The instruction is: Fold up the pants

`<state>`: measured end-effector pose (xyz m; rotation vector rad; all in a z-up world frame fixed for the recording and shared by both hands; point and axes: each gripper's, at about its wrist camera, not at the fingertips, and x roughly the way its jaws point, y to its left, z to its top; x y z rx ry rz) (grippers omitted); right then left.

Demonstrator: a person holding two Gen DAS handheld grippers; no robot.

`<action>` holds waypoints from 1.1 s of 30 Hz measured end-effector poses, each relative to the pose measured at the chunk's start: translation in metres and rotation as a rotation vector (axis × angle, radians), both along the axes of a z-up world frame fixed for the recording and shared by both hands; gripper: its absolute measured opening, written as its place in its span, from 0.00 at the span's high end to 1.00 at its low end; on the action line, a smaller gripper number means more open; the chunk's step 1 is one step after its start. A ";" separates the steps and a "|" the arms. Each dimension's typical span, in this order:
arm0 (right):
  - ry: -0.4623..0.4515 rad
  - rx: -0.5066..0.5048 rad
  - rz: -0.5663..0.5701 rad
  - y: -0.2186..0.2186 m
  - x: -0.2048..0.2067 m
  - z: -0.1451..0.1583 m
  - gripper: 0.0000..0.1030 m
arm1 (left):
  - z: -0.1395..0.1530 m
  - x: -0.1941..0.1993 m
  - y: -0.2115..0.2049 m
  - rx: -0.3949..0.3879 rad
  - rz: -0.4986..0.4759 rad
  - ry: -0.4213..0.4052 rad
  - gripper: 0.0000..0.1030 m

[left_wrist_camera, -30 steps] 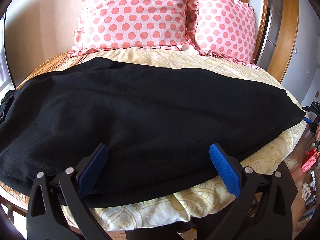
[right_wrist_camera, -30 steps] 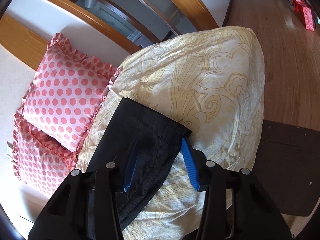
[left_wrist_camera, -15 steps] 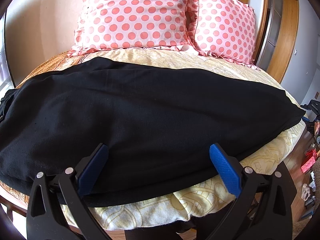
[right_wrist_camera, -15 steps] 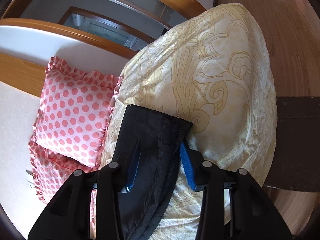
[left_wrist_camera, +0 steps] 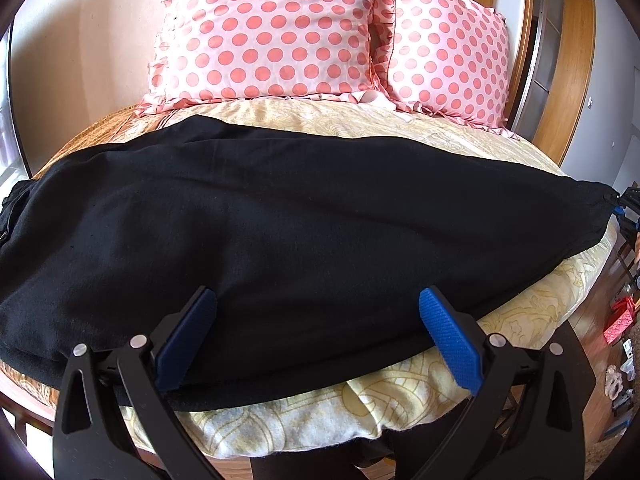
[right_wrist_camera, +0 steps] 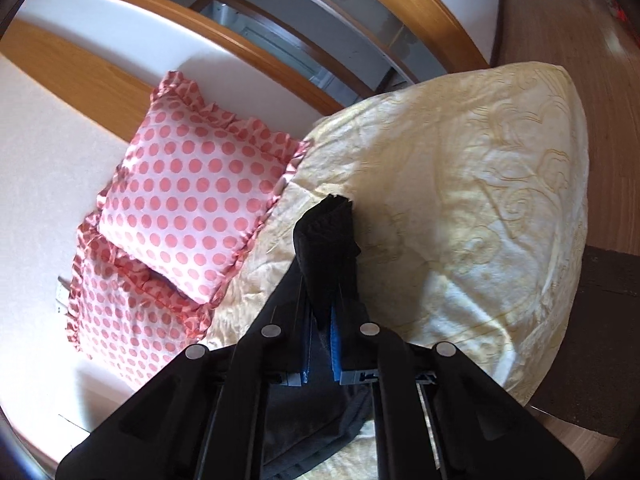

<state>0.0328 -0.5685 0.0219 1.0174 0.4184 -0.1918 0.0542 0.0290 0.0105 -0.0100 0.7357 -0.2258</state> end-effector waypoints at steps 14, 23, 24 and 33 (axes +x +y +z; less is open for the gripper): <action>-0.178 -0.033 0.660 0.221 0.097 0.059 0.92 | 0.005 -0.003 0.008 -0.068 0.012 0.014 0.02; 0.117 -0.055 1.061 0.383 0.122 -0.029 0.92 | 0.014 -0.022 0.026 -0.079 0.025 -0.018 0.02; 0.115 -0.055 1.054 0.383 0.121 -0.031 0.92 | 0.015 -0.025 0.029 -0.080 0.030 -0.027 0.02; -0.039 -0.158 1.064 0.416 0.117 0.028 0.92 | 0.024 -0.031 0.054 -0.142 0.099 -0.064 0.02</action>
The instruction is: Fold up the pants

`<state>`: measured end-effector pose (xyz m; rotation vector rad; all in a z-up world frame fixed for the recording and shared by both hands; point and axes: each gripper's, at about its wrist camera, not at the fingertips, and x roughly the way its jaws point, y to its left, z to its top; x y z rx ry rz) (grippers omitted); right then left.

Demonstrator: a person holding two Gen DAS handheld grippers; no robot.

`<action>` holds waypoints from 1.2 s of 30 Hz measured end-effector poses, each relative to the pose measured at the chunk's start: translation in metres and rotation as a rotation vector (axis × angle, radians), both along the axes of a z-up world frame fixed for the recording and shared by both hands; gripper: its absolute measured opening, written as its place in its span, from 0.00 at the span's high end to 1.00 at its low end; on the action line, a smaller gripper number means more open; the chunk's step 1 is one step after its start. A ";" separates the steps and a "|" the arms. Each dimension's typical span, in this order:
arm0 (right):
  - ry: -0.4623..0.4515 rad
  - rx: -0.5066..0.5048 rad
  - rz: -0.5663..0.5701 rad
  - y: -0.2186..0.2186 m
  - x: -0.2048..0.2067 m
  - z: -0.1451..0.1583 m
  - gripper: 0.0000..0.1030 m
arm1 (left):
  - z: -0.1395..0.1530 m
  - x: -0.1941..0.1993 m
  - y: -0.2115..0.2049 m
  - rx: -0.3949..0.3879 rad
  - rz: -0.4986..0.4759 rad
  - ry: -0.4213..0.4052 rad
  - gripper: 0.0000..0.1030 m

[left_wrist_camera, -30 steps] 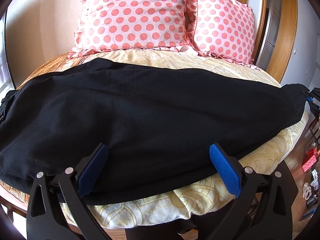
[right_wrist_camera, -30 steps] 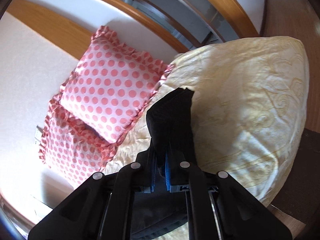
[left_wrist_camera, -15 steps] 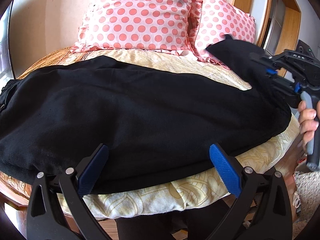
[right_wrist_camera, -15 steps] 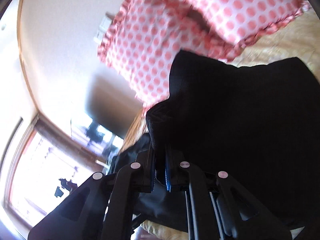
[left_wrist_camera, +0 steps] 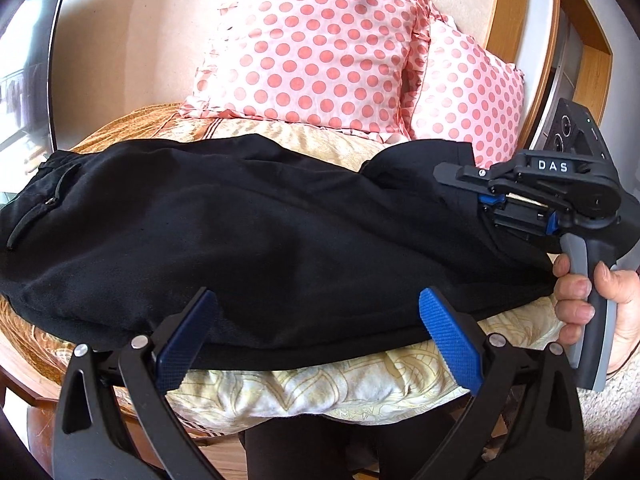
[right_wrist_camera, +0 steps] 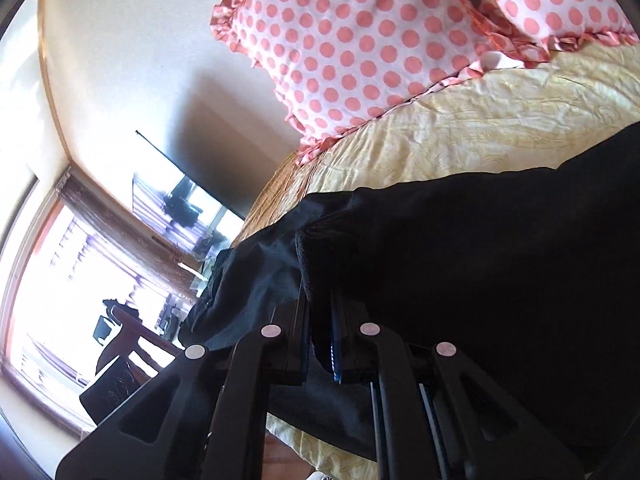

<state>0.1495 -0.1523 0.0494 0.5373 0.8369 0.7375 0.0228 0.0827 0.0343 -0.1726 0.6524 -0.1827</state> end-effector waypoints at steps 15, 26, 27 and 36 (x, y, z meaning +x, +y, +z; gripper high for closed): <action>-0.179 -0.403 0.237 0.062 -0.054 -0.025 0.62 | 0.016 -0.026 0.070 -0.010 0.203 -0.061 0.02; -0.237 -0.408 0.292 0.087 -0.065 -0.027 0.44 | 0.018 -0.050 0.160 -0.138 0.443 -0.027 0.02; -0.247 -0.424 0.299 0.087 -0.067 -0.025 0.44 | 0.017 -0.052 0.171 -0.173 0.464 -0.018 0.02; -0.225 -0.369 0.275 0.078 -0.064 -0.029 0.43 | -0.002 -0.048 0.264 -0.596 0.509 0.065 0.03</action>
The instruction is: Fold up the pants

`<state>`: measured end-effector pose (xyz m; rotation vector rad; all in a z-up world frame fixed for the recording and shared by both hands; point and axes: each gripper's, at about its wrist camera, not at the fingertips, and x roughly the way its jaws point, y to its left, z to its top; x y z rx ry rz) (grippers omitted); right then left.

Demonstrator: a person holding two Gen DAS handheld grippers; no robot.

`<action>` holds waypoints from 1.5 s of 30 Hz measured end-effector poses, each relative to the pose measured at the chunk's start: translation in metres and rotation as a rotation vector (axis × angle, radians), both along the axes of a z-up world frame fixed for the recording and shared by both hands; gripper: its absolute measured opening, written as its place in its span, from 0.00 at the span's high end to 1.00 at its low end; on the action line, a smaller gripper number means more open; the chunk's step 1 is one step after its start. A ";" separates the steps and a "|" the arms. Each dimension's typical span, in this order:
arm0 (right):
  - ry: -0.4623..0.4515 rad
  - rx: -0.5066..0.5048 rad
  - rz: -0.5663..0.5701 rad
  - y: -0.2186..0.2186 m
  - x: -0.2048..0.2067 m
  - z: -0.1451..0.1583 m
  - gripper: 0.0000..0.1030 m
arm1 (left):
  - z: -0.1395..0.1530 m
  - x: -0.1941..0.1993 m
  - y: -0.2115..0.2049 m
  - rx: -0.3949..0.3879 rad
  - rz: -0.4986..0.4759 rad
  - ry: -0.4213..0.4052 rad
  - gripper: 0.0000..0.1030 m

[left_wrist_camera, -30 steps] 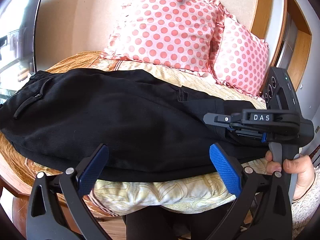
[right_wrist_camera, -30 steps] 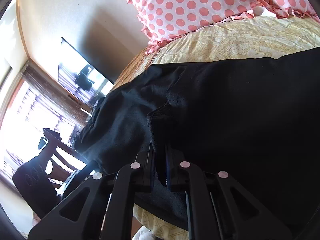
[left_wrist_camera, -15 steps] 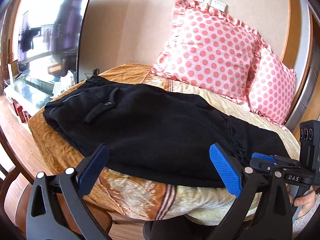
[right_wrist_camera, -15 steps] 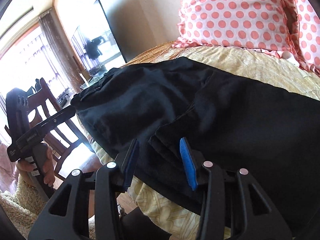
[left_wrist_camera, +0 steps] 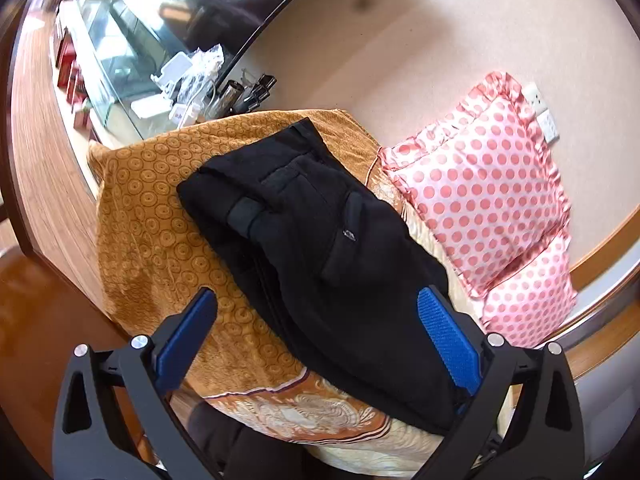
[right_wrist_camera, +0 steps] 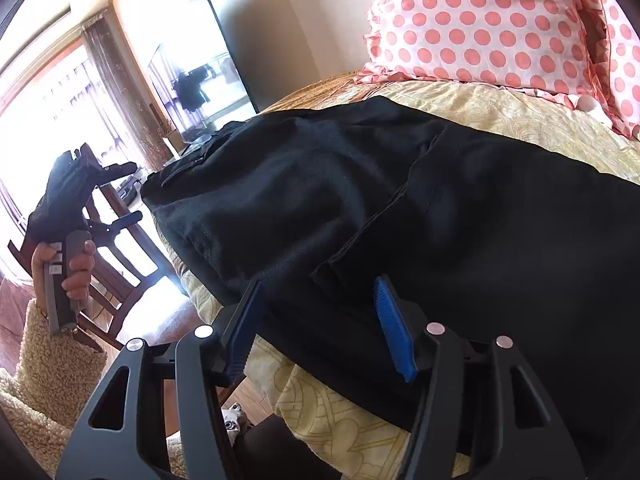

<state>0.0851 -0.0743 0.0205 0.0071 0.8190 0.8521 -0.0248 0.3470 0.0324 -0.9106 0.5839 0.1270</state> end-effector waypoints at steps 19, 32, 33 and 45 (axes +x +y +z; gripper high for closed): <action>-0.028 0.013 0.013 0.001 -0.005 -0.002 0.35 | -0.023 0.029 0.034 -0.326 -0.003 -0.021 0.09; -0.017 0.058 -0.002 -0.009 -0.009 -0.002 0.35 | -0.014 0.036 0.024 -0.106 0.107 0.069 0.81; -0.021 0.059 -0.006 -0.011 -0.011 -0.002 0.35 | -0.010 0.036 0.021 -0.080 0.111 0.066 0.89; -0.024 0.159 -0.106 -0.071 -0.024 0.008 0.26 | 0.079 0.053 -0.056 0.217 -0.031 -0.085 0.92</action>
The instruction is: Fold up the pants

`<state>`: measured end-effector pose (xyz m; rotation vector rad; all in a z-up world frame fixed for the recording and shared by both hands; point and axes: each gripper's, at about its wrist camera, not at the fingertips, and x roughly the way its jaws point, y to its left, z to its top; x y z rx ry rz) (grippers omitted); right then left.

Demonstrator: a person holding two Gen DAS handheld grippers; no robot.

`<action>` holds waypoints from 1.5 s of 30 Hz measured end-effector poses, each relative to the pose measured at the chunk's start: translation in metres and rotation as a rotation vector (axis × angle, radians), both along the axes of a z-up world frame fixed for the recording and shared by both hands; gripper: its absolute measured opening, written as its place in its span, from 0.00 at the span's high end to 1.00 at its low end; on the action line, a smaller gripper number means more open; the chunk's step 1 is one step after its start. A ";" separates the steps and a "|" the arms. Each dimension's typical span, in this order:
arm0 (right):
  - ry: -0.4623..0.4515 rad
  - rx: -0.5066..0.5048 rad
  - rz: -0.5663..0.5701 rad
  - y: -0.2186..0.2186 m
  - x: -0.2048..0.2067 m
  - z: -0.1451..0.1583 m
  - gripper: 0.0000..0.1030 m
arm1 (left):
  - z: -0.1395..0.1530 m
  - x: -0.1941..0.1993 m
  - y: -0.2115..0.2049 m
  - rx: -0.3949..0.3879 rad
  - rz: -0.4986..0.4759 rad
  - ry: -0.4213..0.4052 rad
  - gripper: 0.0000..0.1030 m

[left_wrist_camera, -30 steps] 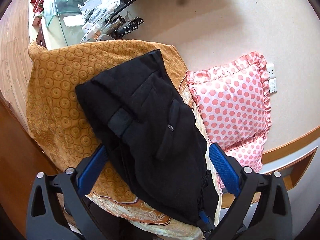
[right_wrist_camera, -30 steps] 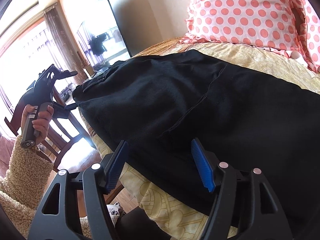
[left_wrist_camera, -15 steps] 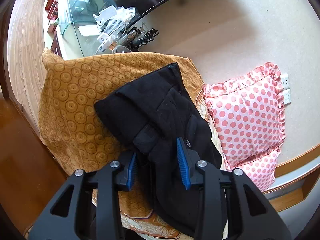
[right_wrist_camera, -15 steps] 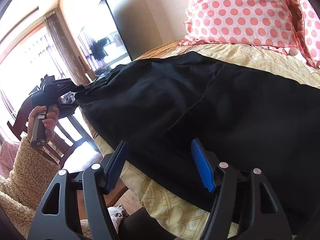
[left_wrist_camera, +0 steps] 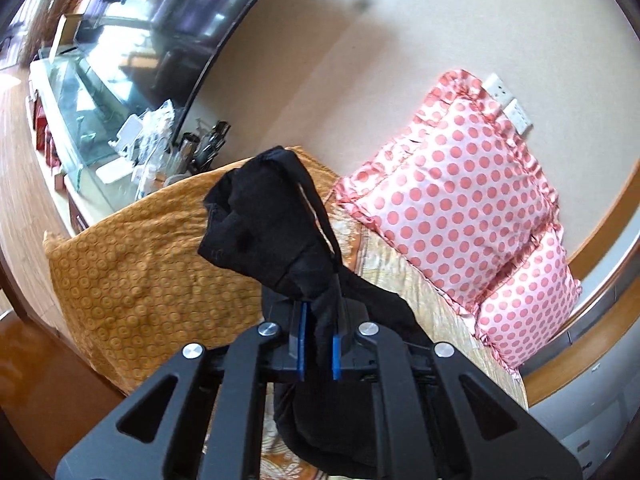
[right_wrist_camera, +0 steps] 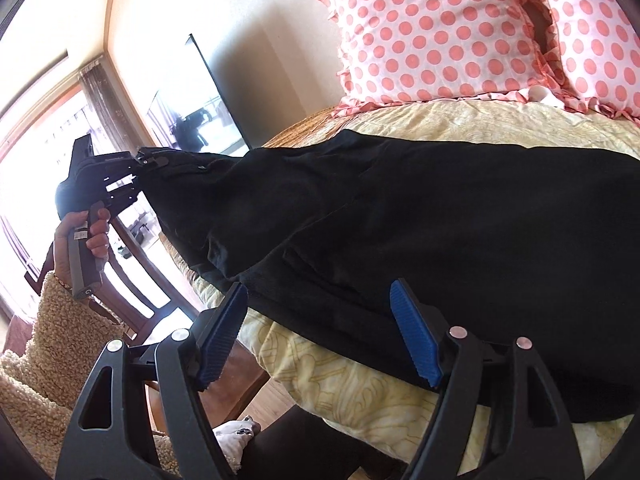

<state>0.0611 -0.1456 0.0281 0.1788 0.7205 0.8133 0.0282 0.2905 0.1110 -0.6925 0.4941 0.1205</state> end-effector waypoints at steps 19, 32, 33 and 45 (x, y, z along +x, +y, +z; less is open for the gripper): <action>0.023 0.148 -0.354 -0.153 -0.029 -0.008 0.26 | 0.026 0.079 -0.314 0.177 -0.693 -0.042 0.92; 0.024 0.191 -0.513 -0.220 -0.044 -0.014 0.23 | -0.014 0.083 -0.400 0.218 -0.821 0.018 0.92; 0.027 0.194 -0.523 -0.223 -0.043 -0.015 0.23 | -0.015 0.079 -0.403 0.224 -0.837 0.011 0.92; -0.009 0.213 -0.621 -0.245 -0.046 -0.004 0.23 | -0.080 0.033 -0.451 0.549 -0.921 -0.002 0.90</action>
